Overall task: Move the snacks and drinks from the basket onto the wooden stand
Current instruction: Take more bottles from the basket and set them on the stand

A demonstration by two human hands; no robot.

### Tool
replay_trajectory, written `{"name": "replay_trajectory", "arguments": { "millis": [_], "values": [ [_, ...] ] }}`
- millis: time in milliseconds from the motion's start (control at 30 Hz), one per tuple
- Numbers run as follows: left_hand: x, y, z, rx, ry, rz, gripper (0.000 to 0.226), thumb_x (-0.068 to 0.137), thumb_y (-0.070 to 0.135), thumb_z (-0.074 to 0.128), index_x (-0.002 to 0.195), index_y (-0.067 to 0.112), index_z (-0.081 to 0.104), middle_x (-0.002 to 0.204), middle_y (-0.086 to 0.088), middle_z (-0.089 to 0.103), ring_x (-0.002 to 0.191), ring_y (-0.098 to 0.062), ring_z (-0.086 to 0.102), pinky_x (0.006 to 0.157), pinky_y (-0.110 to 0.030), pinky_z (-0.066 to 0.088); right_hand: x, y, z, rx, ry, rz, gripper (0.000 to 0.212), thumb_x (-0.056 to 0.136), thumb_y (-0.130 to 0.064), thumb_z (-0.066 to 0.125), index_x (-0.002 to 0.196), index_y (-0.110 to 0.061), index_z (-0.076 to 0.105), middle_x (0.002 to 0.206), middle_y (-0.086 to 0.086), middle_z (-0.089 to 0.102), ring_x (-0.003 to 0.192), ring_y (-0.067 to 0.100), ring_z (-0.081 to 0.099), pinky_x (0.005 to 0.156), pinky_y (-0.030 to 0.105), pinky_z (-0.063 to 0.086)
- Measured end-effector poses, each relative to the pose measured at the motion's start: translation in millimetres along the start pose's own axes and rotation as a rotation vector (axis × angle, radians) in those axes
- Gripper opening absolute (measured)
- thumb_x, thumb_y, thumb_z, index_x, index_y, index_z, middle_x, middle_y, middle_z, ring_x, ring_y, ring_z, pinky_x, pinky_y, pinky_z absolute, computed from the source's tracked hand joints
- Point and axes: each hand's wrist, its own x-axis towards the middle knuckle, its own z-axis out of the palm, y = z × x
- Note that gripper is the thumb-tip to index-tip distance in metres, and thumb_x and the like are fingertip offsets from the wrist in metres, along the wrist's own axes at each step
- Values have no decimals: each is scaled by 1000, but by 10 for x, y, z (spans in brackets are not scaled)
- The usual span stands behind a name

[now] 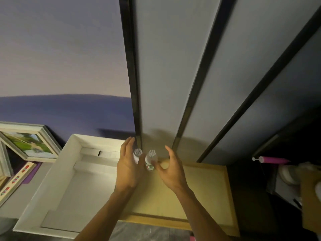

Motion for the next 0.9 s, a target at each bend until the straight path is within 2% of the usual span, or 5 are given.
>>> {"name": "replay_trajectory", "arguments": {
  "millis": [133,333,567,767,900],
  "values": [
    [150,545,-690,143,-31,193,78,98,59,60,161,21,35,168,-1,34,152,-24,38,117,-41,42,-73,-591,-850,-177,30,-71,95,95,-66,69,170,-28,26,175,-3,29,160,18,30,123,36,35],
    [430,1396,-1898,408,-122,286,108,84,94,17,168,26,12,176,3,-1,160,-15,-13,131,-44,1,-292,-1928,-2129,-448,73,-79,113,95,-84,45,173,-18,-2,181,4,-4,167,24,0,132,45,12],
    [389,2472,-3120,420,-93,391,114,80,97,19,166,22,21,173,-6,23,158,-28,25,126,-51,26,-952,-3171,-3039,-535,225,-62,122,90,-91,40,172,-8,4,180,11,3,166,29,8,133,49,19],
    [103,2907,-3740,450,-39,431,131,68,104,6,165,19,26,171,-7,28,155,-29,30,125,-51,29,-1425,-3605,-3232,-530,265,-64,120,91,-91,38,172,-10,4,180,11,3,166,29,10,133,48,21],
    [-113,2950,-4019,449,-11,426,121,75,100,15,165,20,25,171,-6,28,156,-28,29,125,-53,28,-1569,-3798,-3173,-521,249,-132,115,92,-89,40,172,-11,10,180,8,10,165,28,18,130,47,25]
  ]
}}
